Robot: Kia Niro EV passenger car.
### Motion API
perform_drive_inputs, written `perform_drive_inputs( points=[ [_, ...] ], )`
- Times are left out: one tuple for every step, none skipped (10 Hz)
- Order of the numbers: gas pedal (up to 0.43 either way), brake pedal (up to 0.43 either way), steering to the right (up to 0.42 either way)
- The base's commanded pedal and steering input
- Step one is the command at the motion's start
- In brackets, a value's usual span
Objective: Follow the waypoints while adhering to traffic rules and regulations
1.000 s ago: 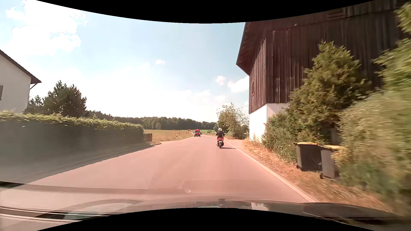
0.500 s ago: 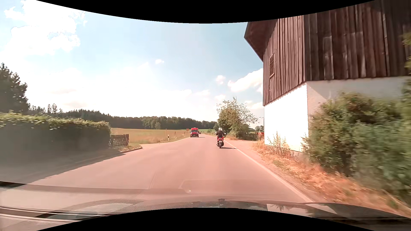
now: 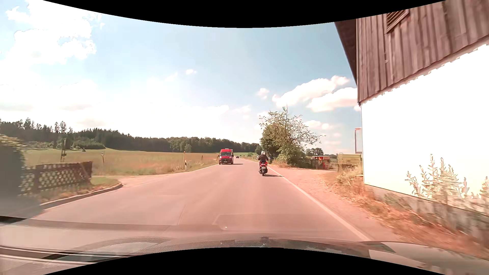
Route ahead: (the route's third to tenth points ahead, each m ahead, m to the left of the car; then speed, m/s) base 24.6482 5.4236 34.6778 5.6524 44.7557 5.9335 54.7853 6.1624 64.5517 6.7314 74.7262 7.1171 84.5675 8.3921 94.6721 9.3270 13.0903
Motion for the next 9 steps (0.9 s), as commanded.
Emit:
perform_drive_inputs(
  points=[
    [0.22,0.006,-0.001],
    [0.189,0.006,-0.001],
    [0.189,0.006,-0.001],
    [0.189,0.006,-0.001],
    [0.189,0.006,-0.002],
    [0.189,0.006,-0.003],
    [0.189,0.006,-0.003],
    [0.189,0.006,-0.003],
    [0.189,0.006,-0.004]
  ],
)
